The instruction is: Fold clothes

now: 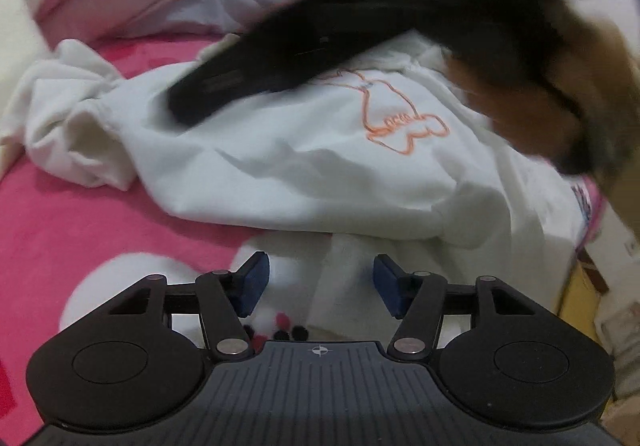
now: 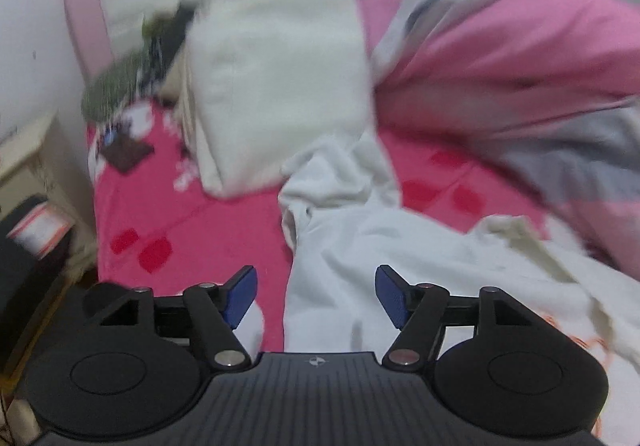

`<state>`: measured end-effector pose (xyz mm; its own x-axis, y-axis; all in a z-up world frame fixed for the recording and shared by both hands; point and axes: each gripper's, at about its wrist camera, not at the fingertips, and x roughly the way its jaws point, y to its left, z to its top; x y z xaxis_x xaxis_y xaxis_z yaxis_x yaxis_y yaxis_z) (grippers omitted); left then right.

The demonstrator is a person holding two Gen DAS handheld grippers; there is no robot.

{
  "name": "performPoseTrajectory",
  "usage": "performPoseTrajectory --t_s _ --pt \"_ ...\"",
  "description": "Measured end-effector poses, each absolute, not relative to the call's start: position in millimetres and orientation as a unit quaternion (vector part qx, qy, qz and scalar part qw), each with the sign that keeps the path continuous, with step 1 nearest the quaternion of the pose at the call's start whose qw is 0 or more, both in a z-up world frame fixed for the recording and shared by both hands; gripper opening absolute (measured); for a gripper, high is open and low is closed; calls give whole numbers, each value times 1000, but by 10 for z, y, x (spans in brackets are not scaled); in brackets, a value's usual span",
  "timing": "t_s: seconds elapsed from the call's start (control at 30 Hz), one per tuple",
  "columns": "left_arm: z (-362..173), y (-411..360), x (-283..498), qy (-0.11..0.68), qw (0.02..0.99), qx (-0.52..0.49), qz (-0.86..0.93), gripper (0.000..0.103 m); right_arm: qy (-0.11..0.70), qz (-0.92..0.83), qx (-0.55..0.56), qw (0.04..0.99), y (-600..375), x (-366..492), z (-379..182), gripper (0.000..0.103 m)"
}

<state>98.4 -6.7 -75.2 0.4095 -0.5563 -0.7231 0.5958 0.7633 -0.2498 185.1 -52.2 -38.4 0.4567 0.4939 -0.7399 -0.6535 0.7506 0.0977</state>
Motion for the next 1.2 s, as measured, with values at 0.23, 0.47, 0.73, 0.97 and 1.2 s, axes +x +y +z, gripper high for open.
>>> performPoseTrajectory --t_s 0.23,0.47,0.73,0.97,1.2 --pt "-827 -113 1060 426 829 47 -359 58 460 329 -126 815 -121 2232 -827 60" --pt "-880 -163 1096 425 825 63 -366 58 414 291 -35 862 -564 2347 -694 4" --pt "-902 -261 1098 428 826 73 -359 59 323 235 123 908 -1538 2507 -281 4" --pt "-906 -284 1174 441 824 53 -352 57 262 189 249 913 -2259 2562 -389 4" --pt "-824 -346 1096 417 839 70 -342 8 277 164 305 896 -2671 2630 -689 4"
